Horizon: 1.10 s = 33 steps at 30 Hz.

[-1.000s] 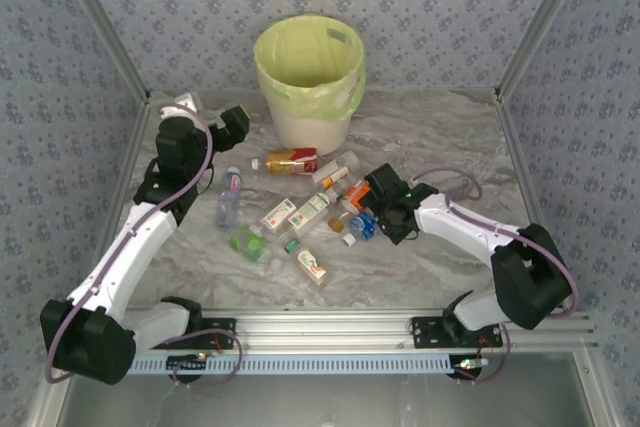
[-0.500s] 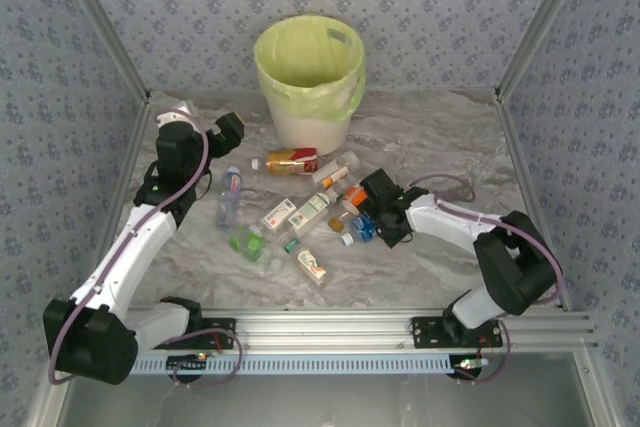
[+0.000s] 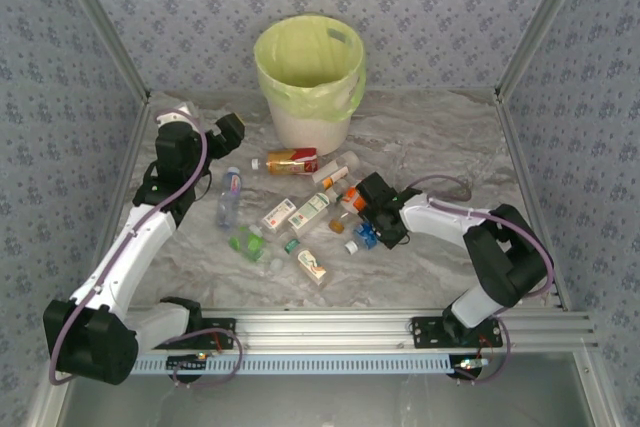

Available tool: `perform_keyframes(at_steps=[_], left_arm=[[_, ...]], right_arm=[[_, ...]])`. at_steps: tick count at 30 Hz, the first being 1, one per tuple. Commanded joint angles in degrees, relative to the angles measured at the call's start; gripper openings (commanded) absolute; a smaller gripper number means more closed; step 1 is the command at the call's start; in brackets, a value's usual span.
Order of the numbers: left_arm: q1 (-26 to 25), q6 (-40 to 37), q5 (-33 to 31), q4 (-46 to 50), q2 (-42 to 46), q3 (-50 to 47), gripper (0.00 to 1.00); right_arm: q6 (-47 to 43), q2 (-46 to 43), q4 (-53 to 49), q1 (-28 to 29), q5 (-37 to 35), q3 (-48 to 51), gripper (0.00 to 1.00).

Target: Put the plastic bottles in the bin

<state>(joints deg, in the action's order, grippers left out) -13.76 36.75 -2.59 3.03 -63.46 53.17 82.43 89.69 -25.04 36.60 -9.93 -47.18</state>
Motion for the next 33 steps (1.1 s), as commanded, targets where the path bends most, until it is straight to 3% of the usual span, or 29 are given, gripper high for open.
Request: perform_keyframes(at_steps=[1, 5, 12, 20, 28, 33], left_arm=[[0.3, 0.2, 0.2, 0.5, 0.7, 1.1, 0.99], [0.3, 0.8, -1.0, 0.5, 0.5, 0.8, 0.99], [0.3, 1.4, -1.4, 0.6, -0.7, 1.3, 1.0], [0.4, 1.8, -1.3, 0.7, -2.1, 2.1, 1.0], [0.5, 2.1, -1.2, 0.7, -3.0, 2.4, 0.99], [0.9, 2.1, -1.0, 1.2, -2.6, 2.1, 1.0]], right_arm=[[-0.1, 0.4, -1.8, 0.6, -4.0, 1.3, 0.67], [-0.5, -1.1, -2.7, 1.0, -5.6, 1.6, 0.53], [-0.6, -3.3, -4.2, 1.5, -7.4, 1.9, 0.4], [-2.5, -8.5, -6.4, 1.9, -12.1, 1.9, 0.01], [-8.5, -17.7, -6.3, 1.8, -19.2, -0.2, 0.0], [-26.3, -22.9, -1.3, 0.9, -25.5, -4.1, 0.0]])
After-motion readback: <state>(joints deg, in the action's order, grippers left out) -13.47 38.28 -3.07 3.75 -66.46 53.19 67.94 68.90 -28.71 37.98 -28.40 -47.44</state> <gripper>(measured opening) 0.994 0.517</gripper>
